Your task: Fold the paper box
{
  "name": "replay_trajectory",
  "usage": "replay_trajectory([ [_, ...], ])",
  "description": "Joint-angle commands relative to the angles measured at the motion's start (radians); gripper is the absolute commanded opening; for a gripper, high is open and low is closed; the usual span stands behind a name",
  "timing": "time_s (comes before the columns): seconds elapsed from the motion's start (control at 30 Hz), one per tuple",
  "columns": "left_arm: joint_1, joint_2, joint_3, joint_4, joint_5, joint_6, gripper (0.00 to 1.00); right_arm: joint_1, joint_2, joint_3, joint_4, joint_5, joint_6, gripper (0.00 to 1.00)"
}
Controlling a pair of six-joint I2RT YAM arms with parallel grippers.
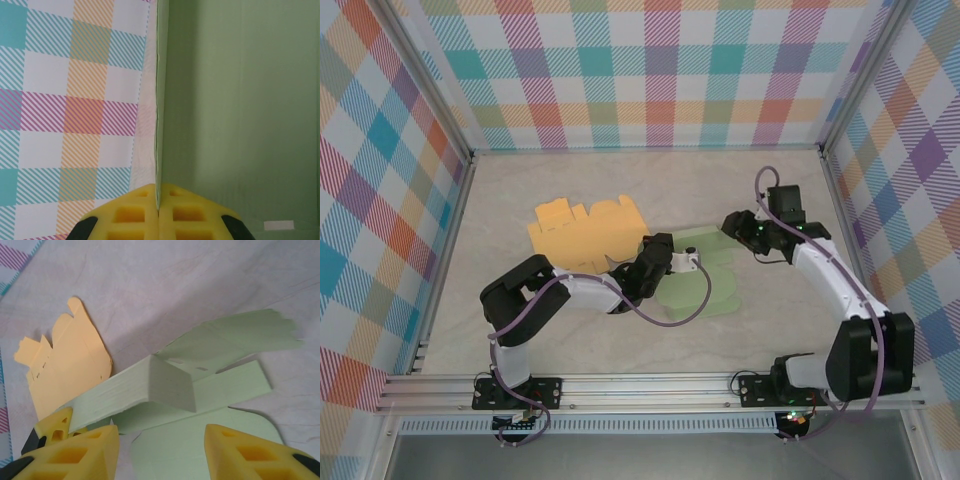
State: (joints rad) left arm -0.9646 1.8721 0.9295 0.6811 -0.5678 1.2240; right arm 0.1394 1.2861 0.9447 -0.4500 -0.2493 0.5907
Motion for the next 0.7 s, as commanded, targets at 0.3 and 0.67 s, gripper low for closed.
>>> replay_trajectory([
  [0.3, 0.037, -0.065, -0.051, 0.009, 0.071, -0.158, 0.00, -0.039, 0.047, -0.206, 0.142, -0.056, 0.020, 0.48],
  [0.67, 0.066, -0.096, -0.071, -0.002, 0.102, -0.187, 0.00, -0.038, 0.172, -0.207, 0.272, -0.045, 0.018, 0.47],
])
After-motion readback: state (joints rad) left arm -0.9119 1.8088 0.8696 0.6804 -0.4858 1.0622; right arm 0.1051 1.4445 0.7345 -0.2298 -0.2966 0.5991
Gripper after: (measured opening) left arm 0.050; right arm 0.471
